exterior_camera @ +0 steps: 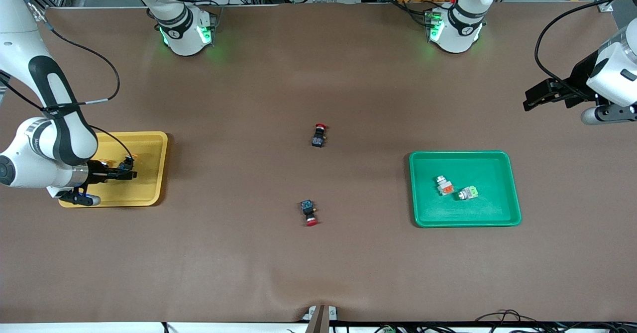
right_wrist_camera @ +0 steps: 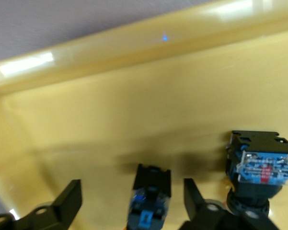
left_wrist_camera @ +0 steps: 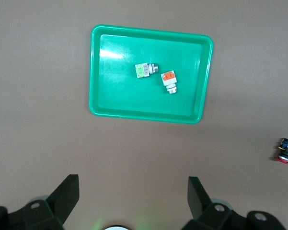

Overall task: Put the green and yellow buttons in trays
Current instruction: 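Lower the switch into the yellow tray and open the right gripper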

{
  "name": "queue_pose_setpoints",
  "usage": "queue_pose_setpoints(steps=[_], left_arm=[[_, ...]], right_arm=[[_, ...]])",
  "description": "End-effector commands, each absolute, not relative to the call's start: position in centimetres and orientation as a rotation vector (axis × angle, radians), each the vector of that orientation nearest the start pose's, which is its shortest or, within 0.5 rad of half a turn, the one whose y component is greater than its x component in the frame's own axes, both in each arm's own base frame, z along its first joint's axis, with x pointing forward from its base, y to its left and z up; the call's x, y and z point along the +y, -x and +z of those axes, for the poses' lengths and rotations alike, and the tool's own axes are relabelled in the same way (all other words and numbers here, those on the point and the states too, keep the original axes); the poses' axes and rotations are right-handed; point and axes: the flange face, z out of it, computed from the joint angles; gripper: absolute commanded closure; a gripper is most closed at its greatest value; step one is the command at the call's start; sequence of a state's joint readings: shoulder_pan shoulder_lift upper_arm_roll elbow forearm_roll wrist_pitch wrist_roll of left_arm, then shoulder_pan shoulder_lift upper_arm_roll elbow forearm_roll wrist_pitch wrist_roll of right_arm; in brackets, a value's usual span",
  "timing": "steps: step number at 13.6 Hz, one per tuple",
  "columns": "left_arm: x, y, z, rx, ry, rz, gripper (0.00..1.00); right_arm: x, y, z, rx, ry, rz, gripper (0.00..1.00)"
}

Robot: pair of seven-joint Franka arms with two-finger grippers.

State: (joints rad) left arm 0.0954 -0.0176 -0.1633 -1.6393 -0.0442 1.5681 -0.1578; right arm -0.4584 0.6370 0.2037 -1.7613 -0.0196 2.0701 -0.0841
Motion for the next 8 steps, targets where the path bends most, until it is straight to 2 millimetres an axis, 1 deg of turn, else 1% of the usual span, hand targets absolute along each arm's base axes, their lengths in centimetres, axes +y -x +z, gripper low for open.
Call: queue_pose_setpoints(steps=[1, 2, 4, 6, 7, 8], left_arm=[[-4.2, -53.9, 60.4, -0.125, 3.149, 0.069, 0.0], [-4.2, -53.9, 60.4, -0.125, 3.149, 0.069, 0.0], [-4.2, -53.9, 60.4, -0.125, 3.15, 0.061, 0.0], [-4.2, -54.0, 60.4, -0.125, 3.15, 0.057, 0.0], [-4.2, -54.0, 60.4, -0.125, 3.15, 0.057, 0.0], [-4.2, -54.0, 60.4, -0.125, 3.15, 0.057, 0.0]], right_arm=[[-15.2, -63.2, 22.7, 0.225, 2.955, 0.392, 0.0], [-14.4, -64.1, 23.7, 0.201, 2.967, 0.361, 0.0], [-13.1, -66.2, 26.7, 0.156, 2.993, 0.268, 0.0], [-13.2, -67.6, 29.1, 0.146, 3.001, 0.23, 0.0], [-12.8, -68.4, 30.4, 0.135, 3.009, 0.2, 0.0], [-12.9, -68.7, 31.5, 0.13, 3.016, 0.183, 0.0]])
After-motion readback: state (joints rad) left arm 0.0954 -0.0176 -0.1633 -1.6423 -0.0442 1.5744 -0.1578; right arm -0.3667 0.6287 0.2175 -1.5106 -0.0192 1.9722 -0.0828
